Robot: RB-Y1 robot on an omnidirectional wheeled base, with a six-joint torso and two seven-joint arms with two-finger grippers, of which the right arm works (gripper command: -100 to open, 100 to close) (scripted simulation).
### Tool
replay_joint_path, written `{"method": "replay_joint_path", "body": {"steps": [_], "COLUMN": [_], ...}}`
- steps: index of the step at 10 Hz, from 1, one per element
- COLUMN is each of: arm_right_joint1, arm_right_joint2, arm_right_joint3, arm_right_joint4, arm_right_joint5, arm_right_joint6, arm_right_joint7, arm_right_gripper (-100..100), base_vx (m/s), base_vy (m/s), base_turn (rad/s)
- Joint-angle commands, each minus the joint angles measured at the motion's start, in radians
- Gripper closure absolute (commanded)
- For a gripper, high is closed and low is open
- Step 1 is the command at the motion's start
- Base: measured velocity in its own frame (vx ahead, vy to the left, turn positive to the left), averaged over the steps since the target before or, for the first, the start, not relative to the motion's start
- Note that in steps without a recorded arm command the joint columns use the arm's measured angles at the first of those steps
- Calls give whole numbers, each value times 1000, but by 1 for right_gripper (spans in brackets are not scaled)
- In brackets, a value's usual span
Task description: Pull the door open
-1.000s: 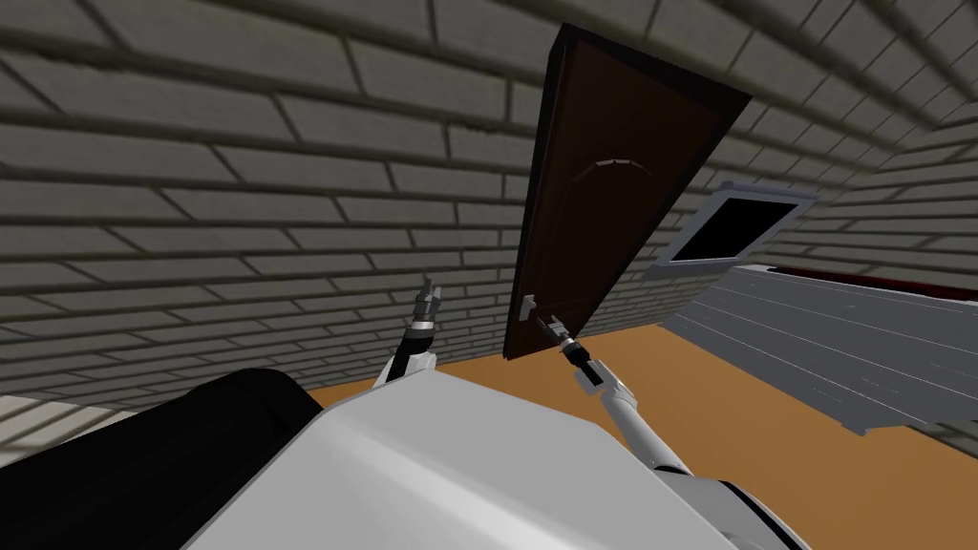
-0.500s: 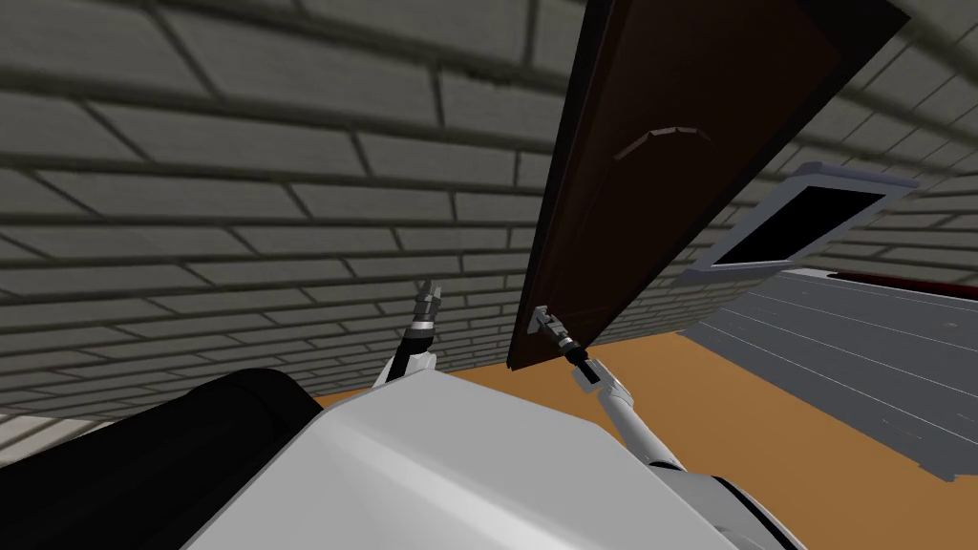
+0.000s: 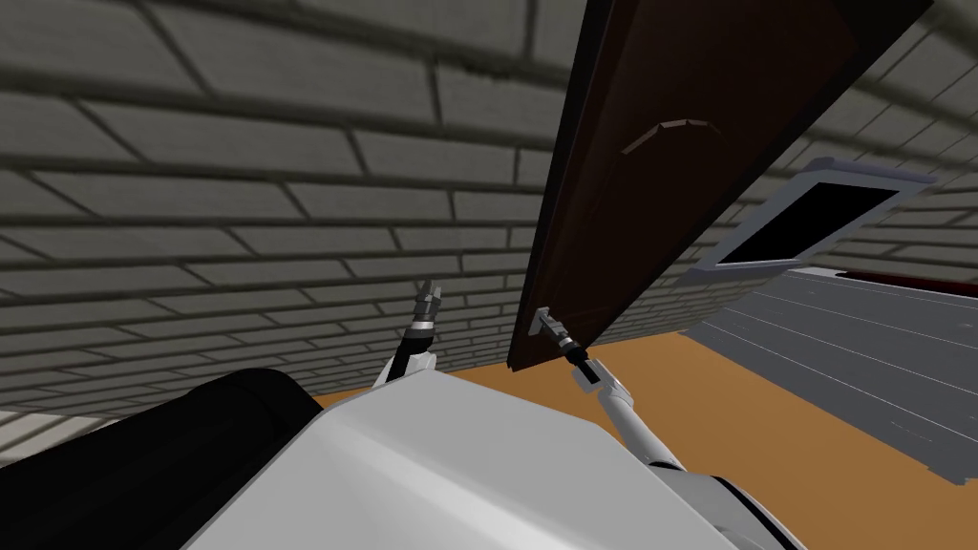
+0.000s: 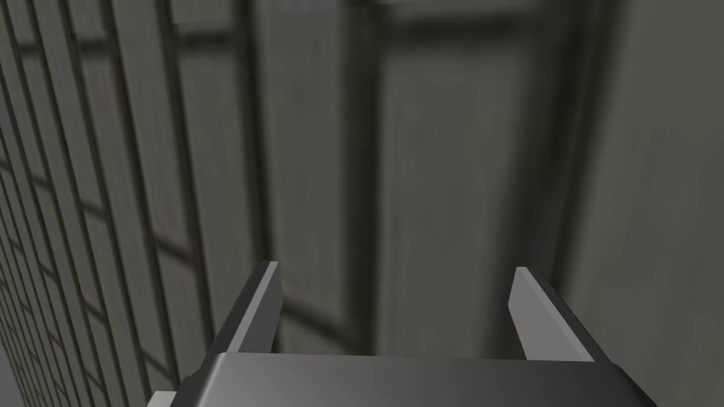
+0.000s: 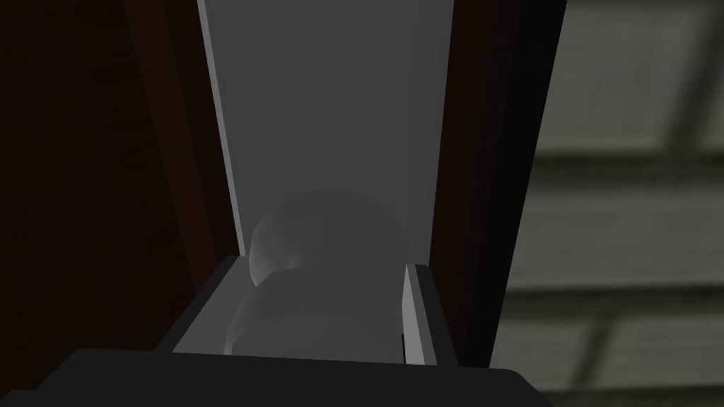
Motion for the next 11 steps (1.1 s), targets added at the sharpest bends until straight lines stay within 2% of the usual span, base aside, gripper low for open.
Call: {"method": "replay_joint_path", "body": {"steps": [1,2,3,8,11], "arm_right_joint1": [0,0,0,-4,-8], "arm_right_joint2": [0,0,2,9,14], "arm_right_joint3": [-1,-1,0,-2,-4], "arm_right_joint4": [-1,-1,1,3,5], "arm_right_joint5": [-1,-1,-17,-62,-103], "arm_right_joint6": [-1,-1,3,11,18], "arm_right_joint7": [-1,-1,-36,-124,-198], "arm_right_gripper": [100,100,100,100,100], "base_vx": [-7,0,-39,-52,-63], "base_vy": [-3,0,-64,-82,-81], "base_turn": [-5,0,117,108,120]}}
